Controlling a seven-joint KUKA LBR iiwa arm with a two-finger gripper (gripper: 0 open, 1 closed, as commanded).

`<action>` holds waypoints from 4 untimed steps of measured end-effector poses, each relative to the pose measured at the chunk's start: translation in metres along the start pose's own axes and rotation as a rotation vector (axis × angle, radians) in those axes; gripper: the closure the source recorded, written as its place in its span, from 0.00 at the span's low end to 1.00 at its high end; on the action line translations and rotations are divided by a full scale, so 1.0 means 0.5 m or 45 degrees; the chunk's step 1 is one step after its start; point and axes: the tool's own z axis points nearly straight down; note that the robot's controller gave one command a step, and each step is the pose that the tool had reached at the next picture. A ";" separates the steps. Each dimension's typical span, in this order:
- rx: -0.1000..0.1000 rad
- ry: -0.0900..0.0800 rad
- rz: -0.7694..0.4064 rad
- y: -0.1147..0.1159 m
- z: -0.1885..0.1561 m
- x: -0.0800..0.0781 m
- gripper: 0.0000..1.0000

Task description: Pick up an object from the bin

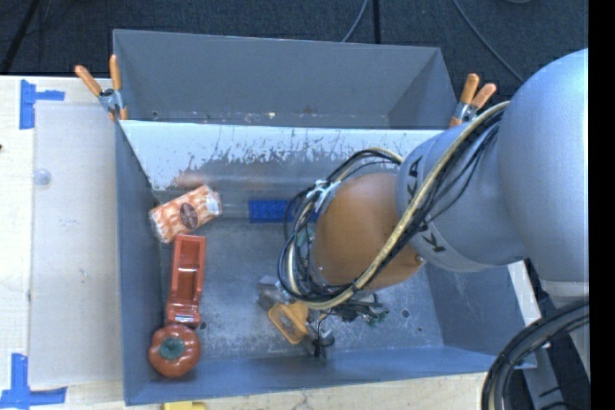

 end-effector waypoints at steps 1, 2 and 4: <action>0.000 -0.001 0.004 0.000 -0.002 0.001 1.00; 0.000 -0.001 0.005 0.000 -0.009 0.000 1.00; -0.004 0.005 0.005 0.003 -0.047 0.002 1.00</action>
Offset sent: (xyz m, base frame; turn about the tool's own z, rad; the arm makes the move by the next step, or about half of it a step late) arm 0.0000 0.0000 0.0198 0.0000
